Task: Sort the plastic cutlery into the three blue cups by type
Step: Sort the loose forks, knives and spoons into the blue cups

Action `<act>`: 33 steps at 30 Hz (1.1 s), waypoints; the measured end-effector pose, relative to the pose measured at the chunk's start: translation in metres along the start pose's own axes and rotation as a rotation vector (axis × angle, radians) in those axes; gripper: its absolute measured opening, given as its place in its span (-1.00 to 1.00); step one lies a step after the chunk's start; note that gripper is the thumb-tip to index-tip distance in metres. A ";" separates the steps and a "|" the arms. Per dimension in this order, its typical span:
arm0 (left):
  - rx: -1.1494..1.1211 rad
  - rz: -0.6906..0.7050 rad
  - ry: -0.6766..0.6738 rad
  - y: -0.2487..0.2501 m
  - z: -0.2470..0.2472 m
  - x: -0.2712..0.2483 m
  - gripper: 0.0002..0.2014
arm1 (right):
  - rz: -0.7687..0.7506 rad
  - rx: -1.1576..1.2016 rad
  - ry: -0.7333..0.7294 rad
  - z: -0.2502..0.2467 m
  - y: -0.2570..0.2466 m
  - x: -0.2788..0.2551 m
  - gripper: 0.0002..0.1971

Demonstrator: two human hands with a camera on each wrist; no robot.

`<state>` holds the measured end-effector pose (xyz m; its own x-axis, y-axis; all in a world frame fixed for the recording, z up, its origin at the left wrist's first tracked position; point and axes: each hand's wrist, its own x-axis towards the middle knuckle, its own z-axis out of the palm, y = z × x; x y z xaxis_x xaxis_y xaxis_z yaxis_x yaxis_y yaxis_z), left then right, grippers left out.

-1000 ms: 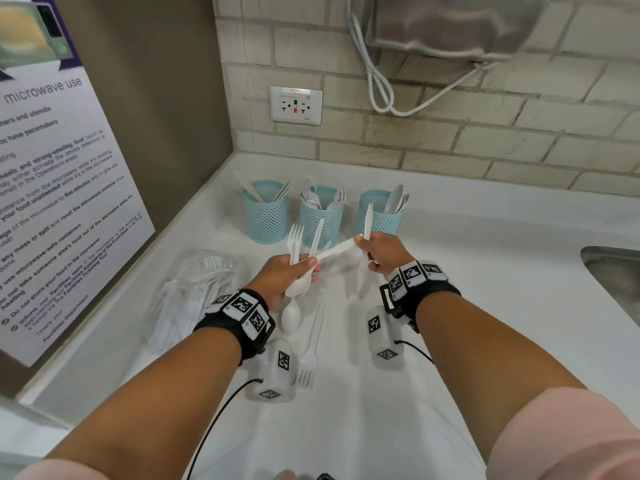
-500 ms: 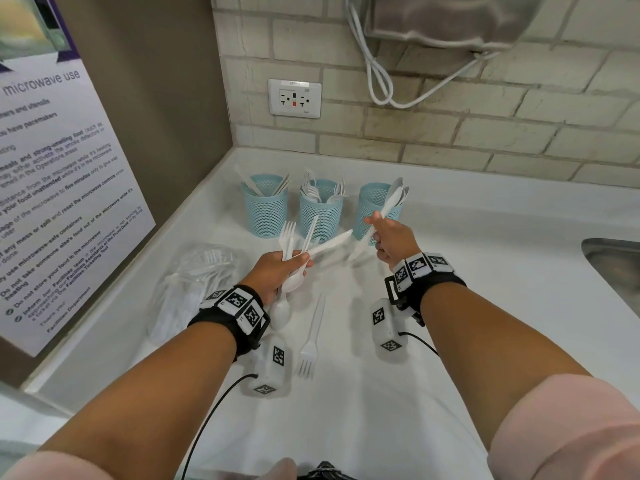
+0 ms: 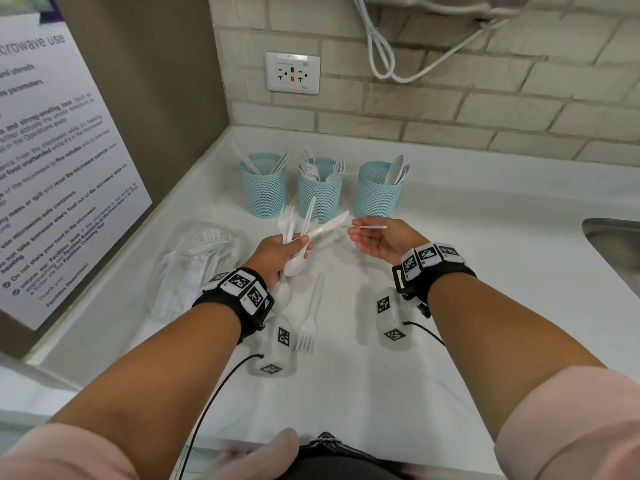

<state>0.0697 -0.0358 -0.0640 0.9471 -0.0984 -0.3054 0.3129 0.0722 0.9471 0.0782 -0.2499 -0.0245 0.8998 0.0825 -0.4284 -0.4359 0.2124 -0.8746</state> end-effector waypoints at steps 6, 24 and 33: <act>-0.010 0.001 -0.010 -0.002 0.003 -0.002 -0.75 | -0.026 -0.148 0.068 -0.001 0.015 0.008 -0.66; -0.049 0.061 -0.046 -0.004 0.015 -0.008 -0.76 | 0.059 -0.291 0.054 0.045 0.015 -0.004 -0.72; -0.008 0.075 -0.066 -0.003 0.015 -0.006 -0.85 | -0.082 -0.119 0.105 0.049 0.015 0.006 -0.76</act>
<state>0.0623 -0.0502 -0.0640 0.9612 -0.1578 -0.2262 0.2422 0.0899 0.9661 0.0779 -0.1983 -0.0292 0.9282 -0.0334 -0.3705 -0.3659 0.0970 -0.9256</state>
